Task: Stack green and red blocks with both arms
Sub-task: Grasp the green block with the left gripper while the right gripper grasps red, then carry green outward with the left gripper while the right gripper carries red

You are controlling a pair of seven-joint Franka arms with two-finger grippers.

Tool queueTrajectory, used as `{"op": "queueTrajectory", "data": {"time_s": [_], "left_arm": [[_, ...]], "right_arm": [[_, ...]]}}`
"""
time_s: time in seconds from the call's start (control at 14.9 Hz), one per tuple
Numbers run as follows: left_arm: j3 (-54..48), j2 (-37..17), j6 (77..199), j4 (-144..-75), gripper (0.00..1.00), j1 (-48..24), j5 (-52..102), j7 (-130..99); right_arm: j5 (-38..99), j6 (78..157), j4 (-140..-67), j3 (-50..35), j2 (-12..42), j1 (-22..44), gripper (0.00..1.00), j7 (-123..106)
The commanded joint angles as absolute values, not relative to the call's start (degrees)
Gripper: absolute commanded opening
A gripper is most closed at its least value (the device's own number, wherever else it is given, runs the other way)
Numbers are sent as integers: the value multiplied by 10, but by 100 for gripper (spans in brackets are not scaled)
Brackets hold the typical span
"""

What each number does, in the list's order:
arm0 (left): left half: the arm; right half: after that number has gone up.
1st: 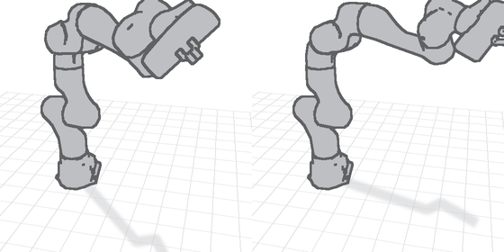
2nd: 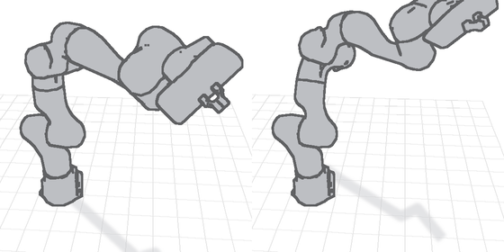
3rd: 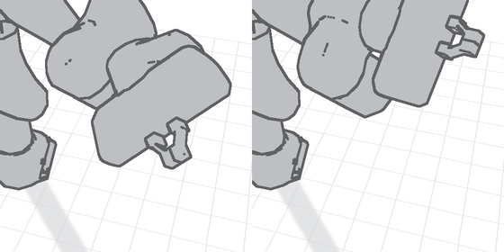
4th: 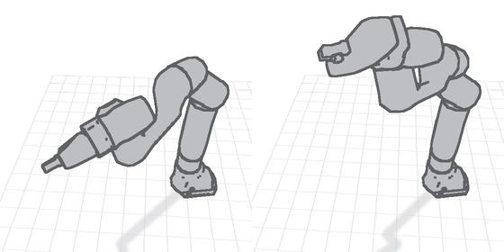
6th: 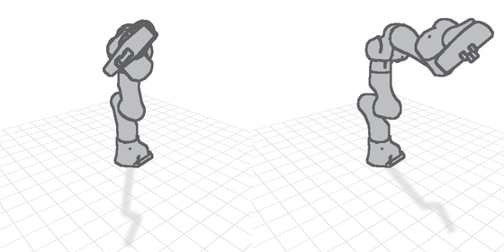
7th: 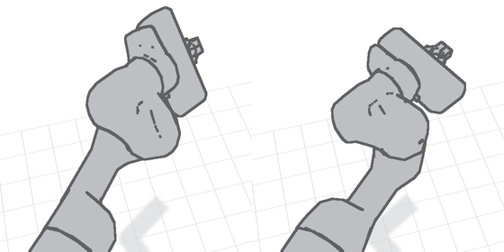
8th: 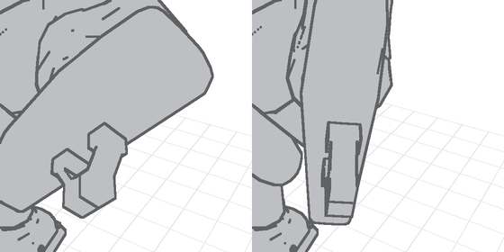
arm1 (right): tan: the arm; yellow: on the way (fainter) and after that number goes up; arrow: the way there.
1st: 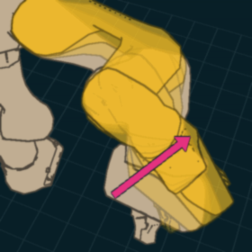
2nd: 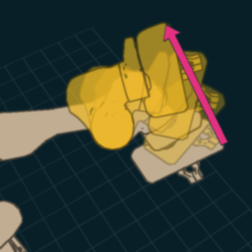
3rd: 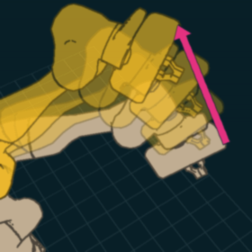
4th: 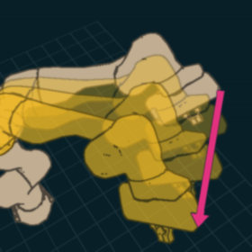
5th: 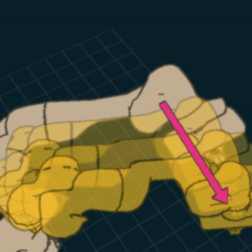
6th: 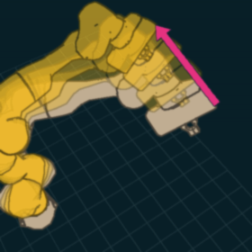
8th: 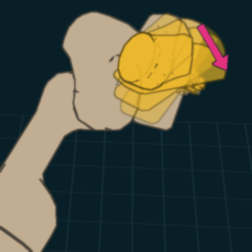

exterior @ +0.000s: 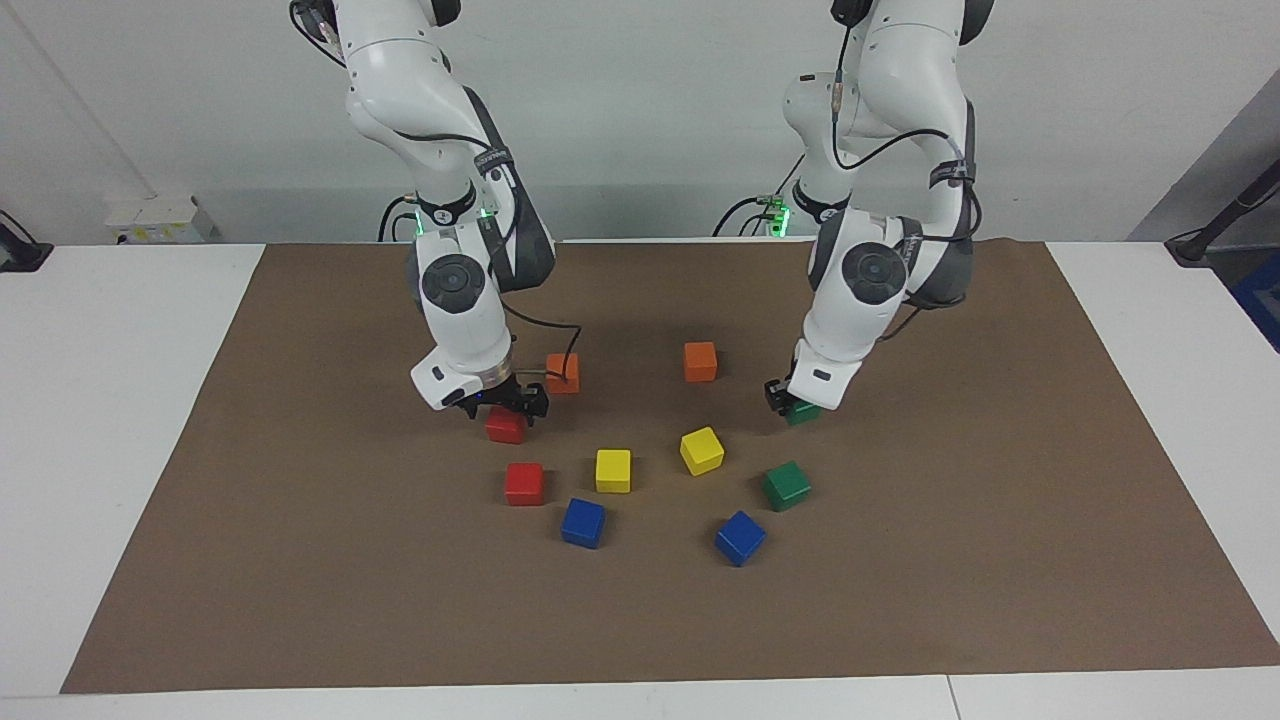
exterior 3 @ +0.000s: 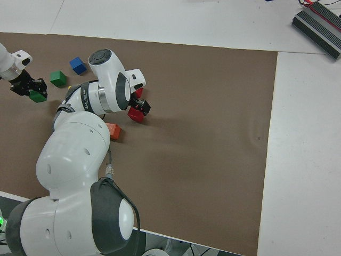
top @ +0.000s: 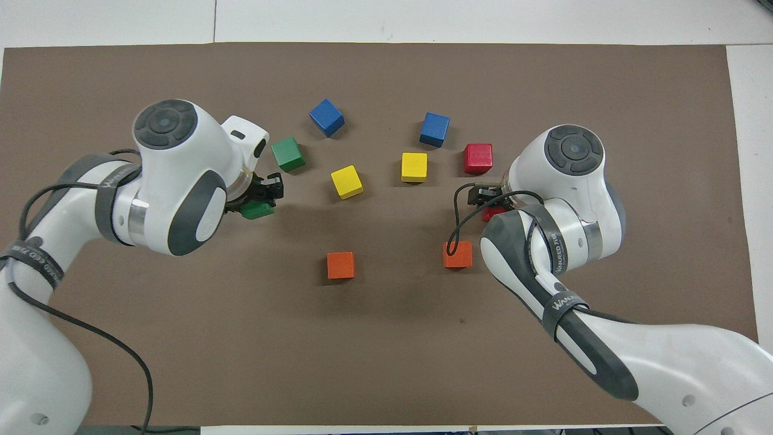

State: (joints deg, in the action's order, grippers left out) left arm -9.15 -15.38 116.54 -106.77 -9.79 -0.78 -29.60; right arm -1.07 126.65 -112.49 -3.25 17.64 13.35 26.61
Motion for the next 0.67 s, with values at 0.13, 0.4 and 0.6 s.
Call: {"op": "queueTrajectory", "data": {"time_s": [0.13, 0.4, 0.6], "left_arm": [[-94, -135, 1158, -1081, 0, -1, -11, -114], [-95, -136, 1168, -1083, 0, 54, -11, -30], [-94, -146, 1199, -1092, 0, 80, -11, 21]], "right_arm": [[1, 1300, -1147, -34, 171, 132, 100, 271], [1, 1313, -1152, -34, 177, 132, 100, 270], [1, 1314, -1152, -34, 177, 132, 71, 271]]}}
